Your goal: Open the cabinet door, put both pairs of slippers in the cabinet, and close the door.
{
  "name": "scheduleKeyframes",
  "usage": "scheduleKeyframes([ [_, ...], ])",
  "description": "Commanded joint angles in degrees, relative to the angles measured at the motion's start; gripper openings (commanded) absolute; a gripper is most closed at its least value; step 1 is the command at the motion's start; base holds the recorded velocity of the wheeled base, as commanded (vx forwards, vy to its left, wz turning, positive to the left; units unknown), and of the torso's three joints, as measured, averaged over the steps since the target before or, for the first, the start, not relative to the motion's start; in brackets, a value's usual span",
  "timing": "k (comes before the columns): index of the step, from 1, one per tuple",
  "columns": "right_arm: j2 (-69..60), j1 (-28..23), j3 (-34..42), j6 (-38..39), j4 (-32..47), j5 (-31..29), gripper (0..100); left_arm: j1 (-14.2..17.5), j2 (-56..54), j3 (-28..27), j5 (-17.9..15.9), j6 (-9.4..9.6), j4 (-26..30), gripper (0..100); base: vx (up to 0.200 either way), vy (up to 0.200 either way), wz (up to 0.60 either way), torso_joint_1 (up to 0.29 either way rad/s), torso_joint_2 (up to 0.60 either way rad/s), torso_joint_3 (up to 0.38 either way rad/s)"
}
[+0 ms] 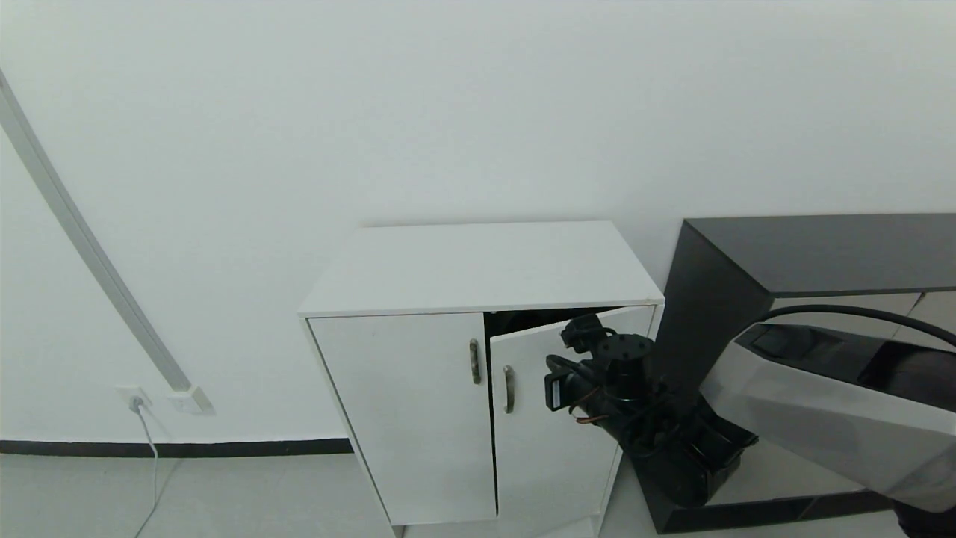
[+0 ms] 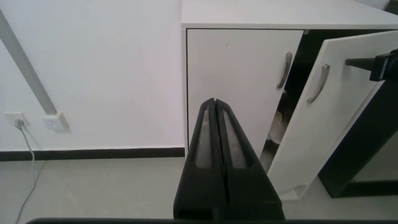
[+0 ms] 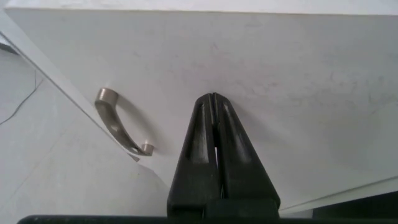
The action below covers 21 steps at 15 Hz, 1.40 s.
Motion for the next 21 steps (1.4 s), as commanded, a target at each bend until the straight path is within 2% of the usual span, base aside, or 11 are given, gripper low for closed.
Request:
scheduleKeyframes([
  [1, 1.06, -0.43, -1.12, -0.01, 0.02, -0.01, 0, 0.0, 0.07, 0.01, -0.05, -0.01, 0.0, 0, 0.0, 0.0, 0.0, 0.0, 0.0, 0.0],
  [13, 4.4, -2.1, -8.33, 0.08, 3.1, -0.01, 0, 0.0, 0.07, 0.01, -0.05, -0.01, 0.0, 0, 0.0, 0.0, 0.0, 0.0, 0.0, 0.0],
  [21, 5.02, -2.18, -9.74, -0.01, 3.36, -0.01, 0, 0.0, 0.07, 0.01, -0.05, -0.01, 0.0, 0, 0.0, 0.0, 0.0, 0.0, 0.0, 0.0],
])
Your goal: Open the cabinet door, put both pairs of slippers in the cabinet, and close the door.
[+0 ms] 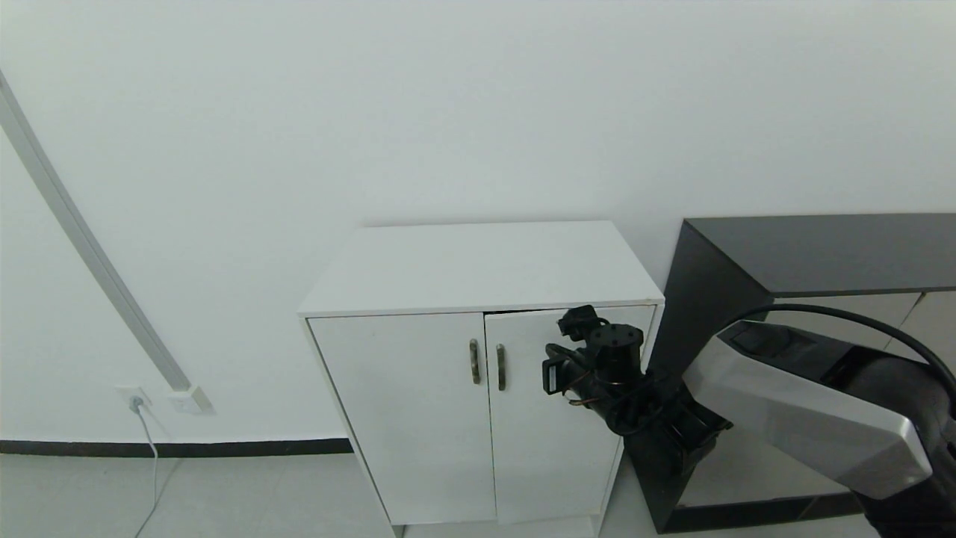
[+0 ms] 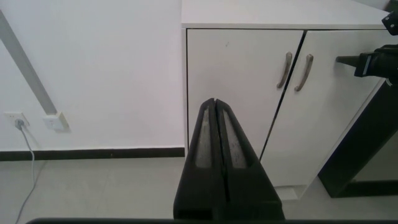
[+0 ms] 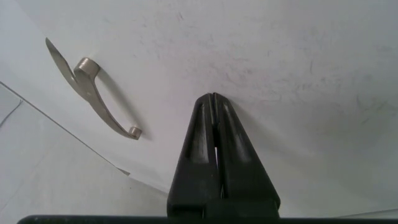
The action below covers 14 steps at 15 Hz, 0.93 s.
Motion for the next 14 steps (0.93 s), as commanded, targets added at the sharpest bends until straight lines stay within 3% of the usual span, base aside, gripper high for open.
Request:
scheduleKeyframes([
  [1, 0.19, -0.07, -0.27, -0.05, -0.03, -0.01, 0, 0.0, 0.07, 0.01, -0.01, 0.01, 0.02, 0, 0.0, 0.0, 0.0, 0.0, 0.0, 0.0],
  [14, -0.68, -0.42, -0.09, -0.05, -0.11, -0.1, 0, 0.0, 0.07, 0.01, 0.08, -0.08, 0.02, 0, 0.0, 0.0, 0.0, 0.0, 0.0, 0.0],
])
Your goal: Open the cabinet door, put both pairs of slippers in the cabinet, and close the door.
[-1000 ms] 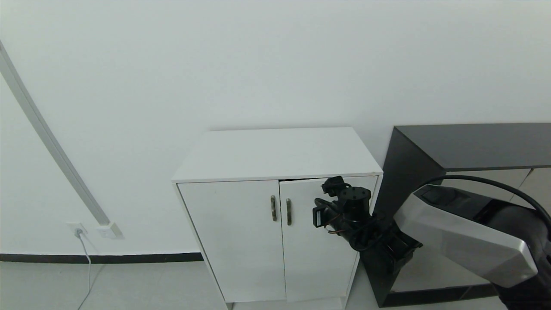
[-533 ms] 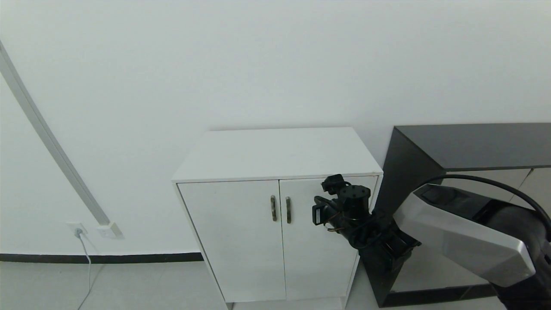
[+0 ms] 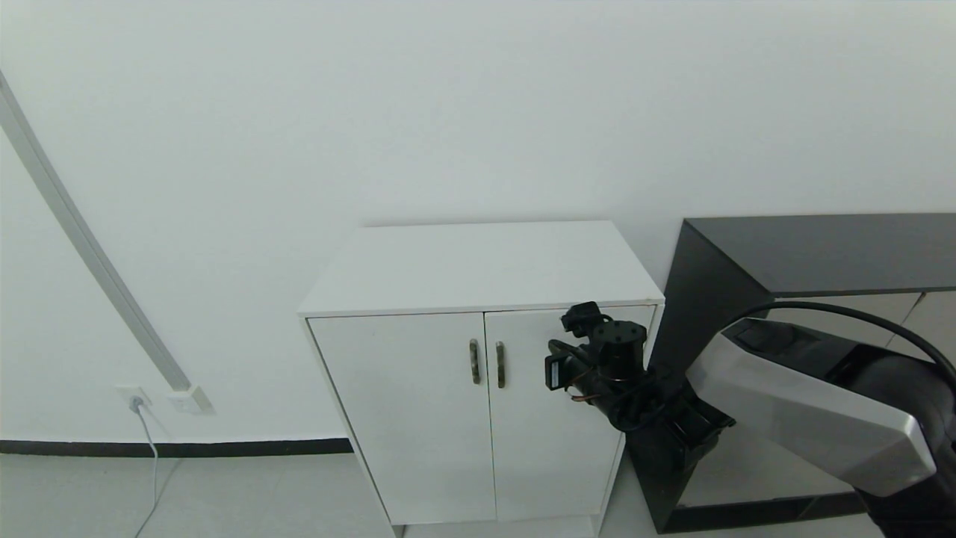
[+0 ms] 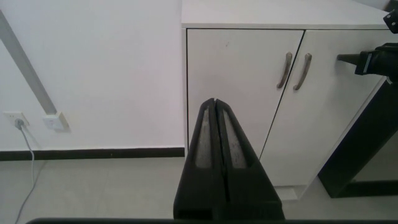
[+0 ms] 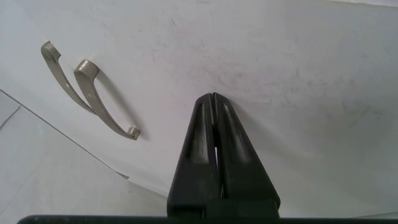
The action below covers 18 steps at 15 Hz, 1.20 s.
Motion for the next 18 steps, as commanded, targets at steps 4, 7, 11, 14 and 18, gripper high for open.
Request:
scheduleKeyframes([
  [4, 0.56, 0.02, -0.41, -0.29, 0.05, -0.01, 0, 0.0, 0.07, 0.01, -0.03, -0.04, 0.0, 0, 0.0, 0.0, 0.0, 0.0, 0.0, 0.0],
  [7, 0.56, -0.07, -0.85, -0.37, 0.05, -0.1, 0, 0.0, 0.07, 0.01, -0.03, -0.04, 0.0, 0, 0.0, 0.0, 0.0, 0.0, 0.0, 0.0],
  [11, 0.03, -0.07, -0.41, -0.46, -0.04, -0.1, 0, 0.0, 0.07, 0.01, -0.03, -0.04, 0.0, 0, 0.0, 0.0, 0.0, 0.0, 0.0, 0.0],
  [14, -4.54, 0.64, 6.45, -0.29, -0.83, 0.07, 0, 0.0, 0.07, 0.01, -0.03, 0.05, 0.0, 0, 0.0, 0.0, 0.0, 0.0, 0.0, 0.0],
  [18, -11.48, 2.39, 15.76, -0.29, -3.73, -0.01, 0, 0.0, 0.07, 0.01, -0.03, 0.05, 0.0, 0, 0.0, 0.0, 0.0, 0.0, 0.0, 0.0],
])
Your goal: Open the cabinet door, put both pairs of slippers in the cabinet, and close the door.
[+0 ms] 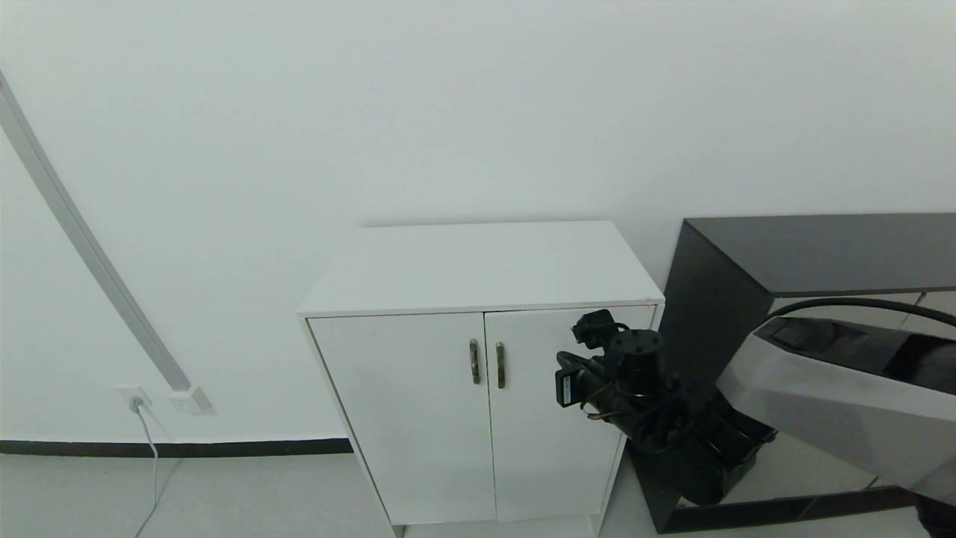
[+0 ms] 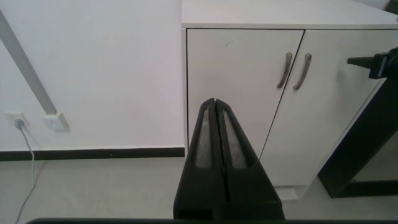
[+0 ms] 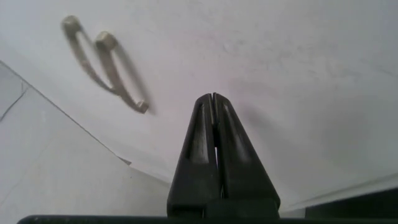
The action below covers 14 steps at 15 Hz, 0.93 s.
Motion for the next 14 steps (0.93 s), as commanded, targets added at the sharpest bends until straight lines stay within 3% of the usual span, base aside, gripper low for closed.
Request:
scheduleKeyframes([
  [1, -6.42, 1.59, 5.67, -0.24, -0.31, -0.1, 0, -0.06, 0.07, 0.01, -0.01, 0.01, 0.0, 0, 0.0, 0.0, 0.0, 0.0, 0.0, 0.0],
  [5, -11.78, 5.28, 11.64, -2.97, -1.36, -1.42, 0, 0.03, 0.07, 0.01, -0.01, 0.01, 0.0, 0, 0.0, 0.0, 0.0, 0.0, 0.0, 0.0],
  [7, -18.19, 5.28, 17.01, -5.08, -3.65, -8.01, 0, 0.03, 0.07, 0.01, -0.01, 0.01, 0.0, 0, 0.0, 0.0, 0.0, 0.0, 0.0, 0.0],
  [10, -29.0, -0.43, 26.15, -5.17, -5.32, -9.77, 0, 0.03, 0.07, 0.01, -0.01, 0.01, 0.0, 0, 0.0, 0.0, 0.0, 0.0, 0.0, 0.0],
  [14, -43.07, -15.37, 39.86, -5.25, -4.96, -9.86, 0, 0.03, 0.07, 0.01, -0.01, 0.01, 0.0, 0, 0.0, 0.0, 0.0, 0.0, 0.0, 0.0],
])
